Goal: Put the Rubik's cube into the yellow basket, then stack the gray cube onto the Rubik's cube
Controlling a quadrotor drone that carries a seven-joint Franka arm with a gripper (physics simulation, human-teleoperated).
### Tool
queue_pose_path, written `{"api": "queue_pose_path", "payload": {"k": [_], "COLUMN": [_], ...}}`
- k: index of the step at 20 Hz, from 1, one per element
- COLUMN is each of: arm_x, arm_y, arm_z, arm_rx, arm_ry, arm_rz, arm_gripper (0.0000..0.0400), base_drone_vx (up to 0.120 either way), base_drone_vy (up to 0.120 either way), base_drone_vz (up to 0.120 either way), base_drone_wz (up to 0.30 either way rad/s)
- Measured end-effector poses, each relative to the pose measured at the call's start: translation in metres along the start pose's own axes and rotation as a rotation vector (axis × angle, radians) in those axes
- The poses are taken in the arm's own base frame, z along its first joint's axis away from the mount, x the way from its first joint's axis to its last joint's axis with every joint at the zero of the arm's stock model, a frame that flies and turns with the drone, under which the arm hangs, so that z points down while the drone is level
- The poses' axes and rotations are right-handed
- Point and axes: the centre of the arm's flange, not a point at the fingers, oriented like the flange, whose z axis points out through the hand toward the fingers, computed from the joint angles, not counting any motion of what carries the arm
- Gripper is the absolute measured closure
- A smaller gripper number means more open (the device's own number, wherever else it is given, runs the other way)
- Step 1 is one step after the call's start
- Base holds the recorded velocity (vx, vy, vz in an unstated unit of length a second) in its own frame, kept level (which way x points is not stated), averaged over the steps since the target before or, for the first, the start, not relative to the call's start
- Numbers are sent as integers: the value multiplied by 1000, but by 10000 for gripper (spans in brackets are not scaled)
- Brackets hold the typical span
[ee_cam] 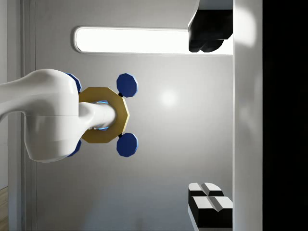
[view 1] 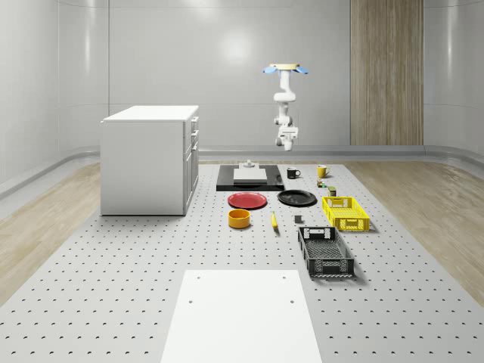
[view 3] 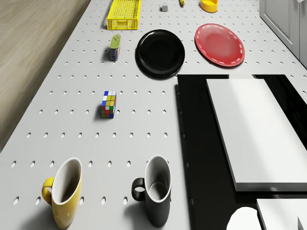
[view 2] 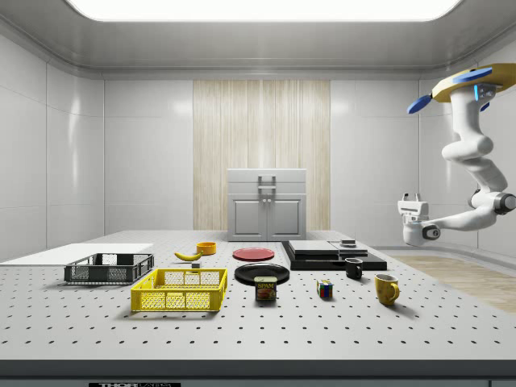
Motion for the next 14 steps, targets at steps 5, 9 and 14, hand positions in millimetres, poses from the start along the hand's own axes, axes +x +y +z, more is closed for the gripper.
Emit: {"api": "queue_pose_path", "payload": {"k": [5, 9, 14], "arm_x": [-1, -2, -4], "arm_y": [0, -1, -2], "arm_z": [0, 0, 0], "arm_rx": [-1, -6, -23], "arm_ry": [7, 16, 38], "arm_rz": [0, 0, 0], "arm_gripper": [0, 0, 0], "base_drone_vx": [120, 120, 120], "base_drone_vy": [120, 120, 120], "base_drone_vz": [0, 0, 0], "base_drone_wz": [0, 0, 0]}}
